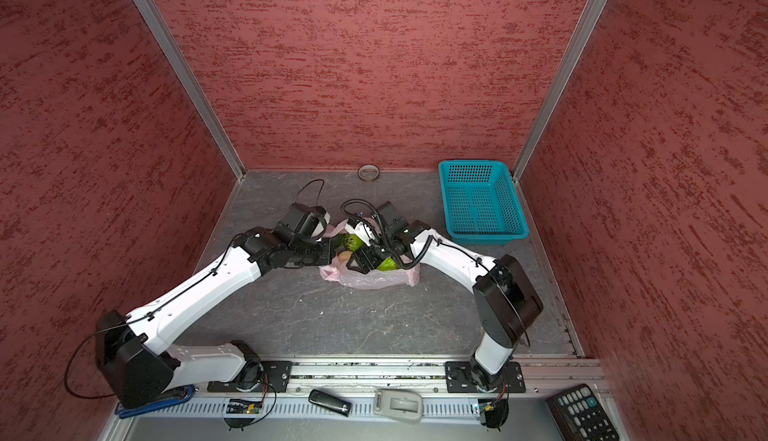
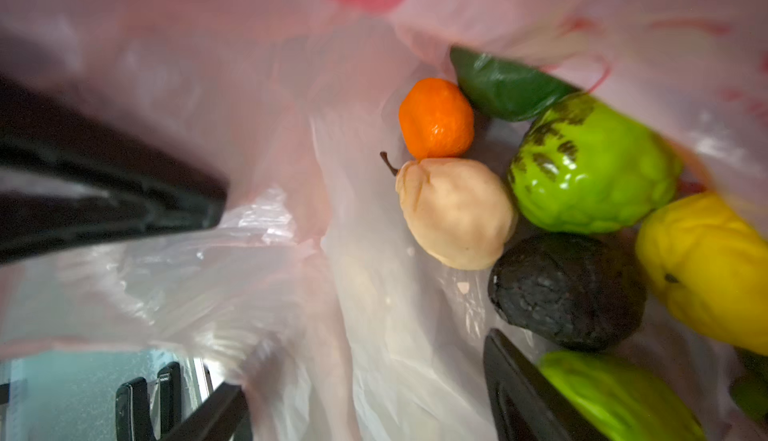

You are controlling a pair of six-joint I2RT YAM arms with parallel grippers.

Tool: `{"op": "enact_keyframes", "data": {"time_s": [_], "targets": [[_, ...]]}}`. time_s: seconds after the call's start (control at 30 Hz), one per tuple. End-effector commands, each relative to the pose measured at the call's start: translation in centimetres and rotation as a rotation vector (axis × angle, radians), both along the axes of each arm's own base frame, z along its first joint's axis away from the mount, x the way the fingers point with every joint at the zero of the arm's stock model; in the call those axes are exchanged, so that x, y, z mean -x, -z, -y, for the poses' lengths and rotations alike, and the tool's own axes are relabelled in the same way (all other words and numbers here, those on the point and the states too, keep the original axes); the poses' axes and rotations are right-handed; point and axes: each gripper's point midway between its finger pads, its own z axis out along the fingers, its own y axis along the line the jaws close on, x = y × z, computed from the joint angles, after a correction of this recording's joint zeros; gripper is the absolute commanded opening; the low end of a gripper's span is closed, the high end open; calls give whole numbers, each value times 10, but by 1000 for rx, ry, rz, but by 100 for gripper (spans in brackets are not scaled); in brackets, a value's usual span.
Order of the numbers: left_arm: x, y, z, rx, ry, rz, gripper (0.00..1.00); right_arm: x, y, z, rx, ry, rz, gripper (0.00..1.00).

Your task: Untie the knot of the plastic bag and take out the fruit

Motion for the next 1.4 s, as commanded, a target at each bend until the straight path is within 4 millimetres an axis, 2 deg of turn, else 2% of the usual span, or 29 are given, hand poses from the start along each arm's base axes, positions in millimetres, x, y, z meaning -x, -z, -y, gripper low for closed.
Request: {"op": "enact_keyframes", "data": {"time_s": [0.0,0.13,0.3,0.67,0.8,0.97,1.03,1.17,1.37], "targets": [[2,-5,4,4,36,52,0,-8,-6,3,-62,4,-70,77],[6,-2,10,-11,69,60,0,-26,-6,11,-74,64,-79,77],[9,9,12,-42,91,51,0,-37,-15,12,-170,101,-141,78],[14,15,11,-43,109,55,0,-42,-22,18,-226,123,-187,85],[9,4,13,-18,93,77,0,-41,-16,21,-214,150,-198,83],[-8,-17,16,74,12,62,0,-23,6,25,-85,179,-92,81],[-14,-22,18,127,-27,36,0,-16,15,32,-23,231,1,82],[-21,-21,20,198,-104,-37,0,0,27,49,60,315,131,86],[-29,-18,25,275,-157,-109,0,34,56,60,176,248,208,90]]}}
